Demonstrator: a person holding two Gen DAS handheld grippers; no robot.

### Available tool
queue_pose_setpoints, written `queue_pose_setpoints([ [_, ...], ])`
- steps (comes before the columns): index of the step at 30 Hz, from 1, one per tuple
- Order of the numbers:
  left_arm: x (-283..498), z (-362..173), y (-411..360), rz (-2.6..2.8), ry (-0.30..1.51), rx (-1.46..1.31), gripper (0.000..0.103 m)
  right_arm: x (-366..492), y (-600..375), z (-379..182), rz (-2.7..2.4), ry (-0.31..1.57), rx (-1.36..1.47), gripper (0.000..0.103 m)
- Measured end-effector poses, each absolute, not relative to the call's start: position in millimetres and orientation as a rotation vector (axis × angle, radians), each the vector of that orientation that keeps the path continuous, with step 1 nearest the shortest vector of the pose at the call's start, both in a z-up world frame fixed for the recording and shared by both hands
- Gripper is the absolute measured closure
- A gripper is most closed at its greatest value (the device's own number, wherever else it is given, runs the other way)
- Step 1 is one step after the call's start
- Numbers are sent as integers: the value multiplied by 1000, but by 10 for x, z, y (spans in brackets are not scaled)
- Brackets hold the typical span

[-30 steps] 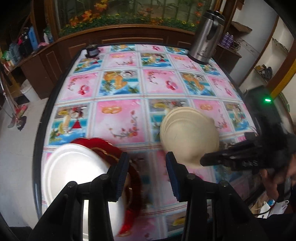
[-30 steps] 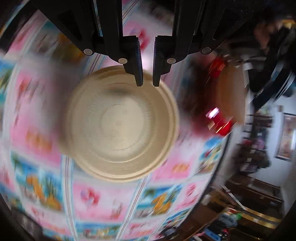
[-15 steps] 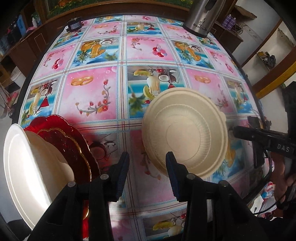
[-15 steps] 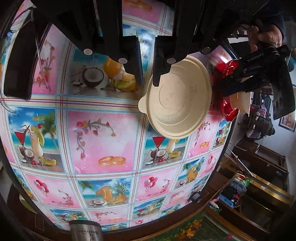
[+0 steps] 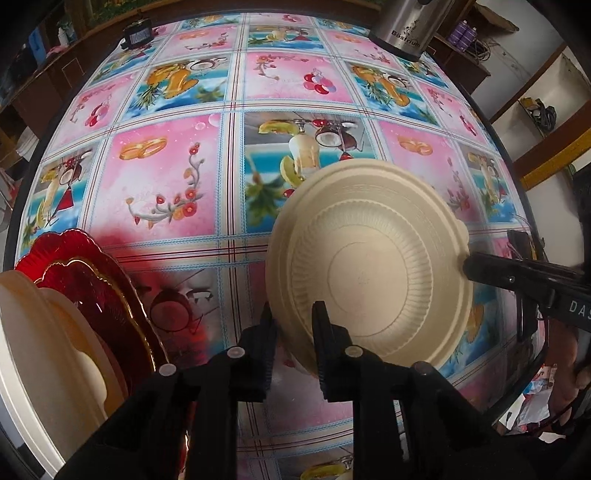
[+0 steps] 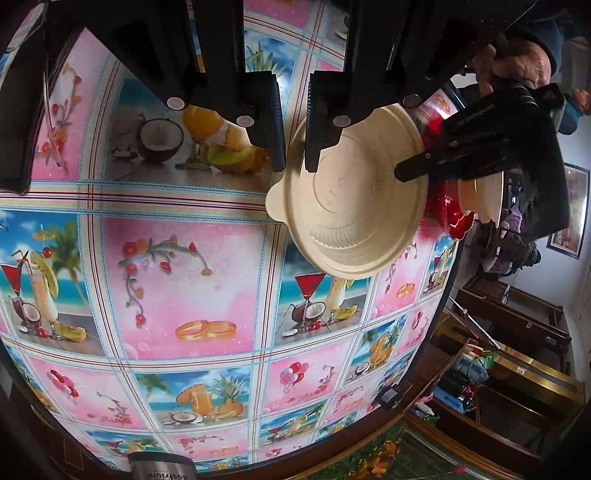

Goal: Organize plates and bowls
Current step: 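Move the left gripper to the beige pulp bowl and grasp its rim, then lift the beige bowl off the table with the left gripper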

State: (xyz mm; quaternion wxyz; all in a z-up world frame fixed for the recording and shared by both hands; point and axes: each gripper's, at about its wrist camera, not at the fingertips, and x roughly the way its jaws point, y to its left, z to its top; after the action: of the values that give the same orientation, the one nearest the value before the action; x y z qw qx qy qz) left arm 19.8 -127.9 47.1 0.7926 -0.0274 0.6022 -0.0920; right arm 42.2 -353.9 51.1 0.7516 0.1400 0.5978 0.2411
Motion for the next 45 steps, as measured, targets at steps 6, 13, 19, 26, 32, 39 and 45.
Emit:
queue_pose_setpoints([
  [6, 163, 597, -1356, -194, 1256, -2, 85, 380, -3560, 538, 510, 1325, 311, 92],
  [13, 142, 742, -1368, -195, 1223, 10, 85, 316, -3602, 695, 520, 1308, 328, 92],
  [19, 91, 868, -1356, -188, 1190, 17, 85, 289, -3596, 832, 527, 1286, 320, 92],
  [26, 8, 1020, -1263, -170, 1153, 11, 85, 250, -3520, 999, 548, 1265, 305, 92],
  [32, -100, 1216, -1134, -146, 1104, 1, 85, 205, -3421, 1182, 580, 1239, 290, 92],
  [39, -246, 1422, -890, -97, 1056, -25, 85, 164, -3164, 1407, 641, 1209, 247, 92],
  [45, -394, 1544, -615, -45, 1030, -66, 85, 145, -2888, 1541, 703, 1195, 209, 91],
])
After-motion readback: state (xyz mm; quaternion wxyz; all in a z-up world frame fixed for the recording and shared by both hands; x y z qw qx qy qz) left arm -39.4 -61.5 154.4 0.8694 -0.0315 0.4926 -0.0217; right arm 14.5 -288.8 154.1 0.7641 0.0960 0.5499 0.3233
